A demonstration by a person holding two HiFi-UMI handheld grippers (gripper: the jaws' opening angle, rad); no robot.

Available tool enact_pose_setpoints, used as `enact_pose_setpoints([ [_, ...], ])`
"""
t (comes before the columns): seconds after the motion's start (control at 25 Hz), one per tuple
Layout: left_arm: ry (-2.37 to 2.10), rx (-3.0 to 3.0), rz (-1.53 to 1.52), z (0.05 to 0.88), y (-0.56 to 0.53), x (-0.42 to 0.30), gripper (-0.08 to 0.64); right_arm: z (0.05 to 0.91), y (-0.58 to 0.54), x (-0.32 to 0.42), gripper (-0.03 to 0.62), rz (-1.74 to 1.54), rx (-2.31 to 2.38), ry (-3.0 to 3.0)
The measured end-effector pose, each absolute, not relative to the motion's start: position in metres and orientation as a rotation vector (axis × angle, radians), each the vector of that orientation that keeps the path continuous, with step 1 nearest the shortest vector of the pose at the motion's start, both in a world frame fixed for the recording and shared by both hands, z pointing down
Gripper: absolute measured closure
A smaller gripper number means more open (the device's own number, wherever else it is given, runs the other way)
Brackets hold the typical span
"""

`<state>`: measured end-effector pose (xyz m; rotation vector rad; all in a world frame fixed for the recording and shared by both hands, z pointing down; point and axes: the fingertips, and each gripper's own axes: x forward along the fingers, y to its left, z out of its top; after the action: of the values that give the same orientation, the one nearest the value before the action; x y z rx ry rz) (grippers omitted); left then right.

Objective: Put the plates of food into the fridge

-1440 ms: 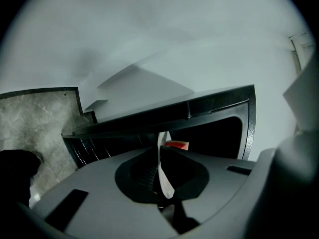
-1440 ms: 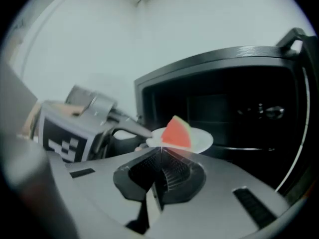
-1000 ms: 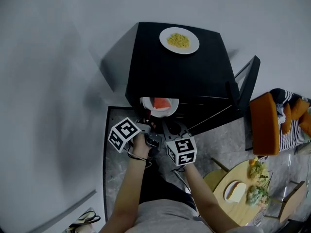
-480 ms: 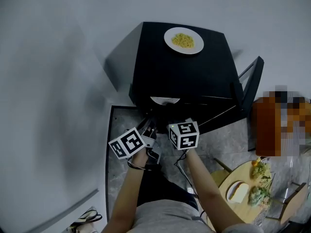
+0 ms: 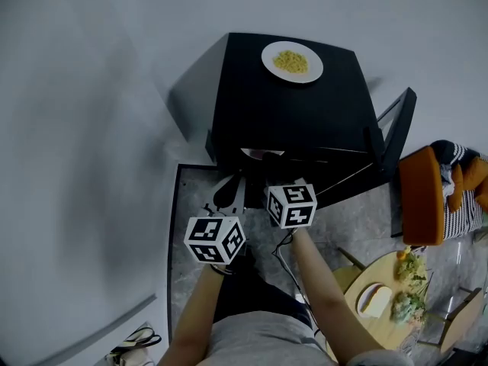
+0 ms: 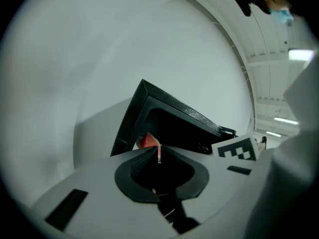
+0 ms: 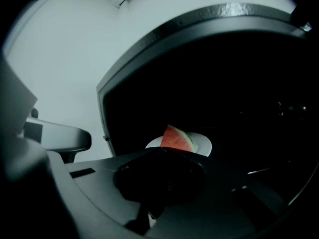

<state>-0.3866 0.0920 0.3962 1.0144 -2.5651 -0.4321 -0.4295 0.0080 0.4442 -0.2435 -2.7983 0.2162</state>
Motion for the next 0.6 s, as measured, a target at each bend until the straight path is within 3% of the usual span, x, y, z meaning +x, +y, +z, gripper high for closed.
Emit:
enact_pose_setpoints([
  [0.2,-2.689,1.058,-0.258,0.379,0.084,-0.379,0.538,0.418,0.018,-0.388,0.578,0.289,-0.251,-2.896],
  [0.6,-2.723,1.174,-0.236,0.358,0.063,-0.355,0.551,0.375,0.006,-0.323,0.578,0.459,-0.122,-3.012],
])
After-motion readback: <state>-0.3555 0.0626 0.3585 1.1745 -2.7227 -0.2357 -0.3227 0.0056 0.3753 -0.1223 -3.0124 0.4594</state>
